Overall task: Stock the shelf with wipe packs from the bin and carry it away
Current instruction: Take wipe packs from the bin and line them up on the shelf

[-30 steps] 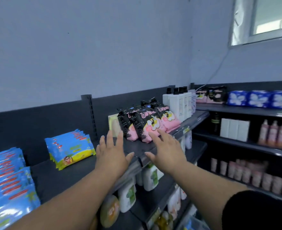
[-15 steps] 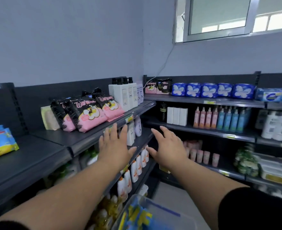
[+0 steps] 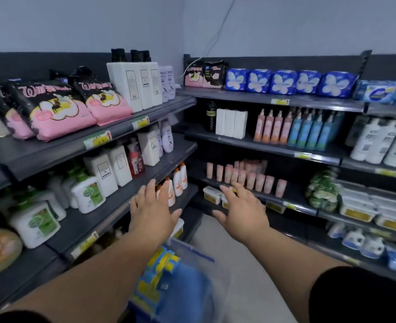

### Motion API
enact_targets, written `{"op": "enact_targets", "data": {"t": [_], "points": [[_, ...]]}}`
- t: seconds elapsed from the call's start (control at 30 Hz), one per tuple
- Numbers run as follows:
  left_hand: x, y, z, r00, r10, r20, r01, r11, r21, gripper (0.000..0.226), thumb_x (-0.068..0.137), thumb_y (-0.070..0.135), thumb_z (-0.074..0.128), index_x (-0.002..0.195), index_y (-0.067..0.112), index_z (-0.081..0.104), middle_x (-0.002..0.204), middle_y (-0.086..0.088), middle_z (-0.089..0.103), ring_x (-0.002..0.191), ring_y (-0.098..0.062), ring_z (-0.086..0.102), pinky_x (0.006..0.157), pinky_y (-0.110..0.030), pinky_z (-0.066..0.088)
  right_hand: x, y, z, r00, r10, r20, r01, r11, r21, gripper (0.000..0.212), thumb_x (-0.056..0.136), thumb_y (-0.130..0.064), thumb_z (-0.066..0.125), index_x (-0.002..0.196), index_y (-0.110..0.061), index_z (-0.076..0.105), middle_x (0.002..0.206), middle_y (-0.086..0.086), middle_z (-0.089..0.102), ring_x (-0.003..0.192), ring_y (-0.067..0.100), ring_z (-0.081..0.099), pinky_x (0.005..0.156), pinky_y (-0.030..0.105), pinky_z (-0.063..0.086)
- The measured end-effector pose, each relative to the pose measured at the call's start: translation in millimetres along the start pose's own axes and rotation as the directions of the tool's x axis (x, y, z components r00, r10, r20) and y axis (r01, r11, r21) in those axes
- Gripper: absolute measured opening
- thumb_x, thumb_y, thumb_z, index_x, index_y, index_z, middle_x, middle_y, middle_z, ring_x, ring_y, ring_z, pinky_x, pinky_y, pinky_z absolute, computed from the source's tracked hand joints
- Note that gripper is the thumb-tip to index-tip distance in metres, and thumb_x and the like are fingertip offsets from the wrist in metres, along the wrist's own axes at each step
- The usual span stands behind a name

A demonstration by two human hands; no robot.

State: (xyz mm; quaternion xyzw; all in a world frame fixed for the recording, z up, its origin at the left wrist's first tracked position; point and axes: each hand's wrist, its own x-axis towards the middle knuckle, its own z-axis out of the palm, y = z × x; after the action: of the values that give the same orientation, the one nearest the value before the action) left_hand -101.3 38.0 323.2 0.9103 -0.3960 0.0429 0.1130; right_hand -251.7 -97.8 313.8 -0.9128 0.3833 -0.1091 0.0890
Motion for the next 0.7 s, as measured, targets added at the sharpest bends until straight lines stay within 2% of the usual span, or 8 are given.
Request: {"op": "enact_targets", "data": {"t": [0.1, 0.23, 0.4, 0.6, 0.7], "points": [[13, -10, 24, 1.0, 0.0, 0.001, 0.0, 1.0, 0.013, 0.07, 0.095, 0.053, 0.039, 0.151, 0.026, 0.007, 0.159, -0.005, 0.001, 0.146, -0.026, 0.003, 0.118, -0.044, 0.007, 9, 4, 28, 0.997, 0.015, 0.071, -0.015, 1.0, 0.005, 0.07, 0.093, -0.056, 0.046, 0.151, -0.031, 0.017, 0.16, 0.002, 0.01, 0.146, 0.025, 0.014, 0.117, 0.046, 0.019], [38, -39, 65, 0.999, 0.027, -0.022, -0.027, 1.0, -0.008, 0.072, 0.091, 0.051, 0.049, 0.15, 0.024, 0.017, 0.157, -0.008, 0.015, 0.143, -0.027, 0.015, 0.116, -0.045, 0.017, 26, -1, 71, 0.985, 0.051, 0.162, -0.053, 0.999, 0.009, 0.07, 0.093, -0.054, 0.046, 0.151, -0.032, 0.015, 0.16, 0.0, 0.01, 0.146, 0.023, 0.013, 0.118, 0.043, 0.018], [79, -95, 121, 0.992, 0.003, 0.13, -0.001, 1.0, -0.016, 0.076, 0.092, 0.055, 0.046, 0.151, 0.024, 0.01, 0.158, -0.009, 0.004, 0.145, -0.028, 0.005, 0.117, -0.046, 0.011, 52, -20, 124, 0.959, 0.12, 0.257, -0.117, 0.993, -0.028, 0.067, 0.094, -0.053, 0.044, 0.151, -0.031, 0.015, 0.16, 0.002, 0.01, 0.144, 0.025, 0.017, 0.117, 0.041, 0.019], [112, -153, 174, 0.981, 0.042, 0.19, -0.045, 0.999, 0.01, 0.073, 0.089, 0.053, 0.054, 0.147, 0.017, 0.03, 0.152, -0.014, 0.026, 0.136, -0.033, 0.029, 0.108, -0.046, 0.029, 84, -53, 195, 0.923, 0.197, 0.33, -0.21, 0.978, 0.005, 0.067, 0.094, -0.053, 0.045, 0.151, -0.032, 0.017, 0.16, -0.001, 0.011, 0.145, 0.023, 0.017, 0.116, 0.037, 0.021], [117, -175, 207, 0.967, 0.062, 0.248, -0.065, 0.998, 0.004, 0.074, 0.089, 0.047, 0.057, 0.148, 0.014, 0.028, 0.153, -0.016, 0.025, 0.136, -0.036, 0.031, 0.109, -0.046, 0.03, 93, -63, 235, 0.905, 0.215, 0.368, -0.244, 0.969, 0.036, 0.067, 0.093, -0.053, 0.046, 0.151, -0.033, 0.018, 0.16, -0.001, 0.012, 0.144, 0.022, 0.018, 0.115, 0.036, 0.023]]}}
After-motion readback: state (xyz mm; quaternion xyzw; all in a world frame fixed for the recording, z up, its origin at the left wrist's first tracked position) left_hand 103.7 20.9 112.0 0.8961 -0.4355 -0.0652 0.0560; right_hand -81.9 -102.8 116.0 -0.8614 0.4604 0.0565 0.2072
